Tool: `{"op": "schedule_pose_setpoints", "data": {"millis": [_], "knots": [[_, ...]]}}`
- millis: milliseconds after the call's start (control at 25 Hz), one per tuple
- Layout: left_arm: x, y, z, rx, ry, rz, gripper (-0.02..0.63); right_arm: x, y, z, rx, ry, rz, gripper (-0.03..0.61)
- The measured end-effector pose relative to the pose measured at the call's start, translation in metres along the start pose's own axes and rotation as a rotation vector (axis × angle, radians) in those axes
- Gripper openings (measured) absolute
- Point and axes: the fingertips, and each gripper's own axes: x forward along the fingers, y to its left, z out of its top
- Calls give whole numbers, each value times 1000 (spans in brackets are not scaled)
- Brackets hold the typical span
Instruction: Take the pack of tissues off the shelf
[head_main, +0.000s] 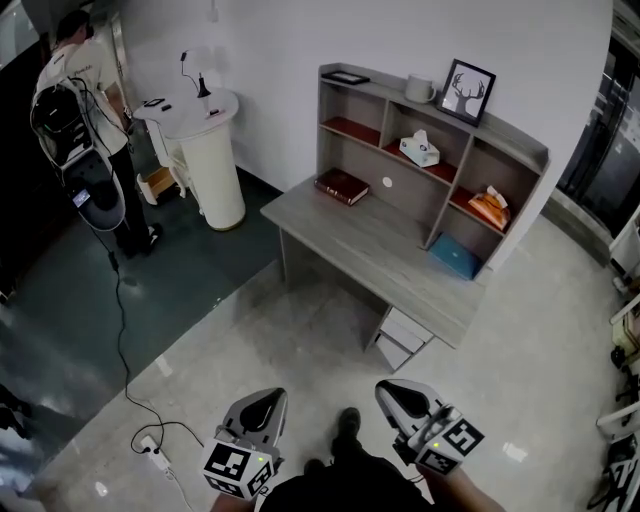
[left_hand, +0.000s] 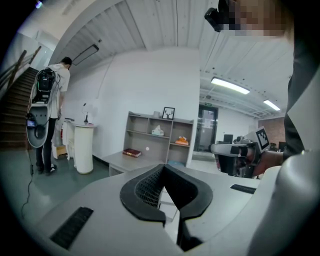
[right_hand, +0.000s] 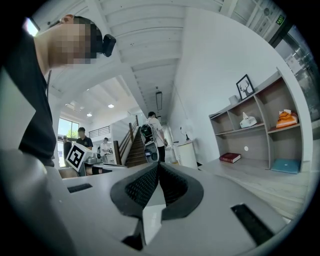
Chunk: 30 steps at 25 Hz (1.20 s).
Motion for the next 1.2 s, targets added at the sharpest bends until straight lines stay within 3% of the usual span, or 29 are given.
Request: {"op": "schedule_pose_setpoints", "data": {"millis": [440, 600, 1040, 1200], "knots": [[143, 8, 57, 48, 11, -29, 11, 37, -138, 38, 30, -36, -11, 18], [183, 6, 69, 33, 7, -42, 12, 41, -177, 45, 26, -26, -10, 18], [255, 3, 73, 38, 26, -125, 11, 41, -237, 45, 52, -3, -91, 18], [285, 10, 78, 41, 24, -183, 11, 53, -255, 54, 68, -51, -119, 18]]}}
